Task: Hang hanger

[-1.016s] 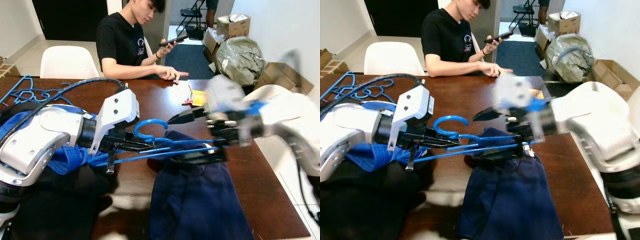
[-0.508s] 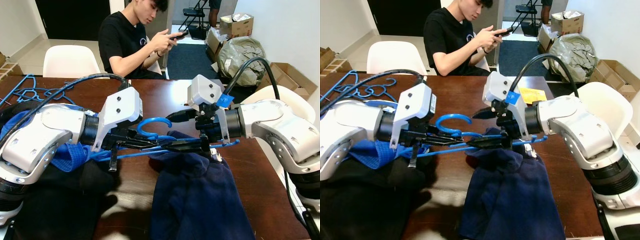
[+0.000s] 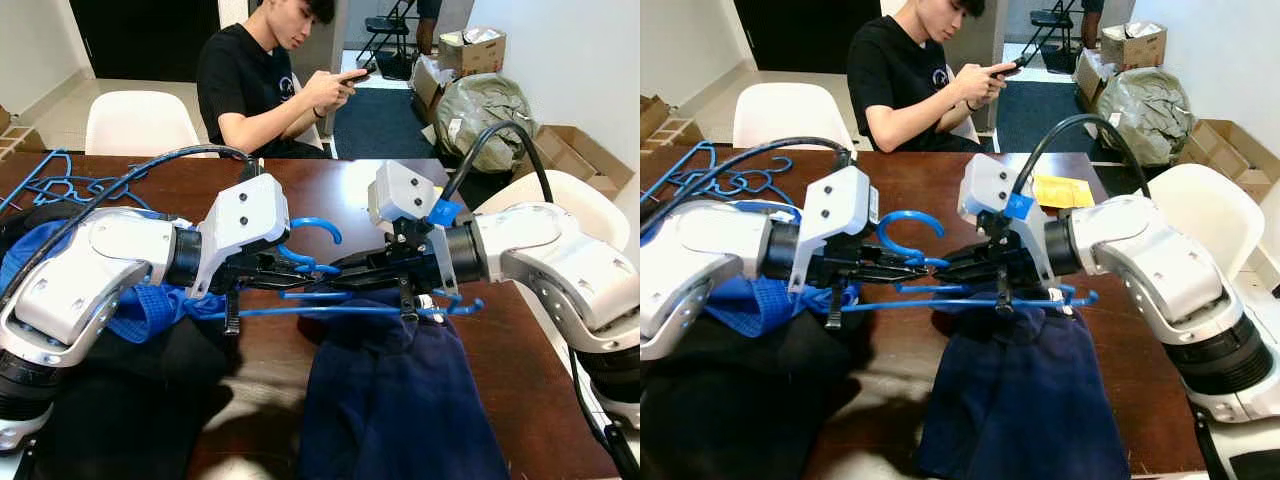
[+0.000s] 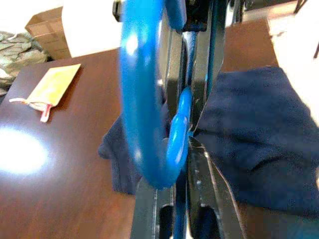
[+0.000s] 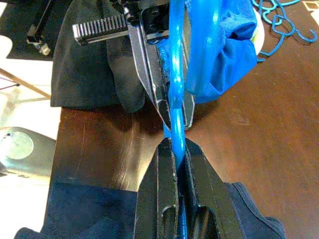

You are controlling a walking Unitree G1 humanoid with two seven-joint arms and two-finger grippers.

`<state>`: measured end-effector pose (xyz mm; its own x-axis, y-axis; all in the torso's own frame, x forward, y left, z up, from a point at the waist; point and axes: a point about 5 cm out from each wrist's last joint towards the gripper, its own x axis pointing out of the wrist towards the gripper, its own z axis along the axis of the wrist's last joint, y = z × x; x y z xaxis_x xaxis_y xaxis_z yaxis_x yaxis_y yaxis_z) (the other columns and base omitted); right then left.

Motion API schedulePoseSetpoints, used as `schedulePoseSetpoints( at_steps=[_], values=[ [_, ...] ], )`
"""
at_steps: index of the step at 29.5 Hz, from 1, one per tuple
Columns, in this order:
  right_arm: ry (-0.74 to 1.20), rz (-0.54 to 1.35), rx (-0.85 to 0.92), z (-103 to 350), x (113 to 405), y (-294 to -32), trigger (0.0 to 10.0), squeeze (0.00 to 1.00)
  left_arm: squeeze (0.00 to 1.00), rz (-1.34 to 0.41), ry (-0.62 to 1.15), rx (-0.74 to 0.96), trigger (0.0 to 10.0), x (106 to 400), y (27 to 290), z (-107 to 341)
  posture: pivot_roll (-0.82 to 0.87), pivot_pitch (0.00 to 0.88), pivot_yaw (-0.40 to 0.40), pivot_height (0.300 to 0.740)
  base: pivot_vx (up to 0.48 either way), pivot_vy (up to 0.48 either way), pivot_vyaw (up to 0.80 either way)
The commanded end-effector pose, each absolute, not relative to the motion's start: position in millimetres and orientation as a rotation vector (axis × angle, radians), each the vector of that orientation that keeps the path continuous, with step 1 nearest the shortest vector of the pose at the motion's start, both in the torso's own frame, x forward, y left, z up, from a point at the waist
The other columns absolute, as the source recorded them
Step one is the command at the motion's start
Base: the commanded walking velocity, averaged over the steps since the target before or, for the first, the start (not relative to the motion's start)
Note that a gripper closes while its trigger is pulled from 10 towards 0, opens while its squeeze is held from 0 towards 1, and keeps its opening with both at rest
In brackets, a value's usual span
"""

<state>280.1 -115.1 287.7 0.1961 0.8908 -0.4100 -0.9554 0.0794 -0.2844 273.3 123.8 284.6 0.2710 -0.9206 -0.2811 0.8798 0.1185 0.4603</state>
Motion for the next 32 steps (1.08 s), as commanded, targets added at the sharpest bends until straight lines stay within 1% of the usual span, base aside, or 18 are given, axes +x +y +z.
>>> schedulePoseSetpoints(
  at_steps=[1,4,6,11,13,15,16,17,19,20,21,22,23,24,26,28,30,32],
  values=[
    [0.126,1.395,-0.57,288,278,-112,0.0,0.0,1.0,-1.377,-0.105,0.556,10.0,269,118,291,0.09,0.048,-0.02,0.74,0.0,0.0,0.0],
    [0.12,1.392,-0.57,288,279,-111,0.0,0.0,1.0,-1.403,-0.112,0.516,10.0,267,117,294,0.09,0.048,-0.02,0.74,0.0,0.0,0.0],
    [0.11,1.353,-0.561,289,284,-113,0.0,0.0,1.0,-1.371,-0.167,0.489,10.0,268,117,303,0.09,0.055,-0.019,0.74,0.0,0.0,0.0],
    [0.107,1.297,-0.552,289,291,-117,0.0,0.0,1.0,-1.315,-0.24,0.45,10.0,270,122,317,0.09,0.058,-0.017,0.74,0.0,0.0,0.0],
    [0.132,1.197,-0.562,286,303,-132,0.0,0.0,1.0,-1.268,-0.288,0.412,10.0,267,139,333,0.09,0.063,-0.023,0.74,0.0,0.0,0.0],
    [0.132,1.197,-0.562,286,303,-132,0.0,0.0,1.0,-1.268,-0.288,0.412,10.0,267,139,333,0.09,0.063,-0.023,0.74,0.0,0.0,0.0],
    [0.139,1.127,-0.562,286,311,-143,0.0,0.0,1.0,-1.231,-0.314,0.412,10.0,264,150,342,0.09,0.065,-0.022,0.74,0.0,0.0,0.0],
    [0.139,1.127,-0.562,286,311,-143,0.0,0.0,1.0,-1.231,-0.314,0.412,10.0,264,150,342,0.09,0.065,-0.022,0.74,0.0,0.0,0.0],
    [0.121,0.94,-0.504,293,330,-167,0.0,0.0,1.0,-1.092,-0.363,0.431,10.0,262,176,361,0.1,0.067,-0.027,0.74,0.0,0.0,0.0],
    [0.121,0.94,-0.504,293,330,-167,0.0,0.0,1.0,-1.092,-0.363,0.431,10.0,262,176,361,0.1,0.067,-0.027,0.74,0.0,0.0,0.0],
    [0.108,0.868,-0.471,296,337,-176,0.0,0.0,1.0,-1.03,-0.386,0.434,10.0,260,185,368,0.11,0.067,-0.029,0.74,0.0,0.0,0.0],
    [0.108,0.868,-0.471,296,337,-176,0.0,0.0,1.0,-1.03,-0.386,0.434,10.0,260,185,368,0.11,0.067,-0.029,0.74,0.0,0.0,0.0],
    [0.057,0.819,-0.402,303,342,-188,0.0,0.0,1.0,-0.97,-0.409,0.416,10.0,257,195,373,0.11,0.069,-0.031,0.74,0.0,0.0,0.0],
    [-0.007,0.824,-0.325,310,341,-199,0.0,0.0,1.0,-0.937,-0.422,0.398,10.0,253,202,375,0.12,0.07,-0.036,0.74,0.0,0.0,0.0],
    [-0.007,0.824,-0.325,310,341,-199,0.0,0.0,1.0,-0.937,-0.422,0.398,10.0,253,202,375,0.12,0.07,-0.036,0.74,0.0,0.0,0.0],
    [-0.17,1.002,-0.146,327,323,-213,0.0,0.0,1.0,-0.92,-0.42,0.352,10.0,244,209,373,0.12,0.071,-0.039,0.74,0.0,0.0,0.0],
    [-0.17,1.002,-0.146,327,323,-213,0.0,0.0,1.0,-0.92,-0.42,0.352,10.0,244,209,373,0.12,0.071,-0.039,0.74,0.0,0.0,0.0],
    [-0.255,1.143,-0.058,334,309,-220,0.0,0.0,1.0,-0.94,-0.419,0.321,10.0,239,208,369,0.13,0.068,-0.04,0.74,0.0,0.0,0.0]
  ],
)
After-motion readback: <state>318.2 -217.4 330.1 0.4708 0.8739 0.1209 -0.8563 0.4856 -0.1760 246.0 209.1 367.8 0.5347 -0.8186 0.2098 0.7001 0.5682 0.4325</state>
